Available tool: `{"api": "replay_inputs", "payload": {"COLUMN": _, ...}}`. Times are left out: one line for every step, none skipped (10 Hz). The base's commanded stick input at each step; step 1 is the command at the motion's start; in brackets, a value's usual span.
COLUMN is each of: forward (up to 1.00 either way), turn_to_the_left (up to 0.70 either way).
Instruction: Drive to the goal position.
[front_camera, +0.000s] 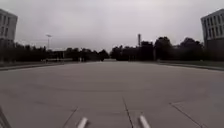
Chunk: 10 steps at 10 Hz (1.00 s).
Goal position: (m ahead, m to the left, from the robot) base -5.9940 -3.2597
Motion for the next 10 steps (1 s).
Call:
{"api": "replay_inputs", "payload": {"forward": 1.00, "turn_to_the_left": 0.00}}
{"api": "replay_inputs", "payload": {"forward": 1.00, "turn_to_the_left": 0.00}}
{"api": "replay_inputs", "payload": {"forward": 0.65, "turn_to_the_left": 0.00}}
{"api": "replay_inputs", "payload": {"forward": 0.17, "turn_to_the_left": 0.00}}
{"api": "replay_inputs", "payload": {"forward": 0.00, "turn_to_the_left": 0.00}}
{"api": "replay_inputs", "payload": {"forward": 0.00, "turn_to_the_left": 0.00}}
{"api": "replay_inputs", "payload": {"forward": 0.00, "turn_to_the_left": 0.00}}
{"api": "replay_inputs", "payload": {"forward": 0.00, "turn_to_the_left": -0.60}}
{"api": "replay_inputs", "payload": {"forward": 0.00, "turn_to_the_left": -1.00}}
{"api": "replay_inputs", "payload": {"forward": 0.00, "turn_to_the_left": -1.00}}
